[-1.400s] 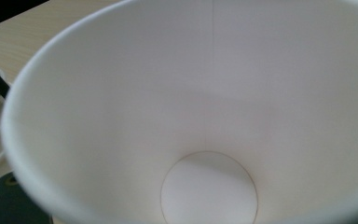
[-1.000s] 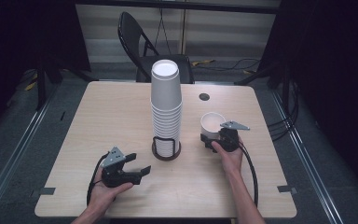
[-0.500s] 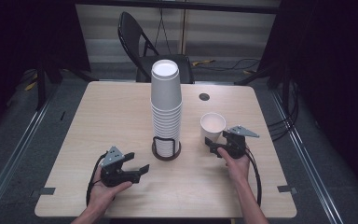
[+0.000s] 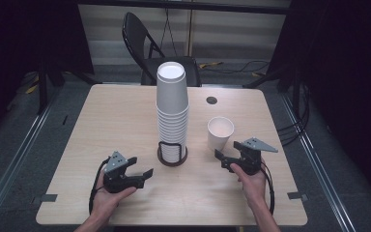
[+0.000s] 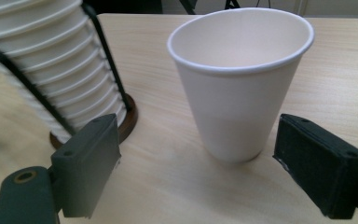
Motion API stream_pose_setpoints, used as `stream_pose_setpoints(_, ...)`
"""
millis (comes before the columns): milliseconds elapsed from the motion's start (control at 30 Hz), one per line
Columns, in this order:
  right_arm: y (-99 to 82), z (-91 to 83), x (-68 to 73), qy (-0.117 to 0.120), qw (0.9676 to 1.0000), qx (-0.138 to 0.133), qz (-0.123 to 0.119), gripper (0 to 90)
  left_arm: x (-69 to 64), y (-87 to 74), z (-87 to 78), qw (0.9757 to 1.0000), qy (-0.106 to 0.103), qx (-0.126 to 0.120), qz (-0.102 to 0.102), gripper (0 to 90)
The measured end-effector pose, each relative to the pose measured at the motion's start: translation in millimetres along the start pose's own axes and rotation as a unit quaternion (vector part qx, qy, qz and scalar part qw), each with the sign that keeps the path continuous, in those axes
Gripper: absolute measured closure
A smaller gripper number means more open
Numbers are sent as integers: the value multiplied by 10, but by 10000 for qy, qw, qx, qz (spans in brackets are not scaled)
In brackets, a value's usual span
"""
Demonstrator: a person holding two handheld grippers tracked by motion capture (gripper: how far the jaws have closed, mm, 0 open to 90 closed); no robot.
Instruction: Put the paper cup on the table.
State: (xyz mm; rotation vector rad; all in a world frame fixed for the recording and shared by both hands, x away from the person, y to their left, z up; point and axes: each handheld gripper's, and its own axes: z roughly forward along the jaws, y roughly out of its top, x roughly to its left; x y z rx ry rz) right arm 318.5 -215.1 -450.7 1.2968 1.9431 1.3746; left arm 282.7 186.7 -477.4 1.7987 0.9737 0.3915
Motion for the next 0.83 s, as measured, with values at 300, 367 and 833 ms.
stream_pose_setpoints(300,-94,-265,195,143,9995,105,-244,133,16,1,-23,10000,28,25,-43,166)
stream_pose_setpoints(367,-119,-319,241,112,9995,163,-244,132,13,2,-29,10000,25,27,-50,165)
stream_pose_setpoints(833,-401,-422,360,277,9989,283,-261,130,-52,-5,-54,9999,-112,2,61,158)
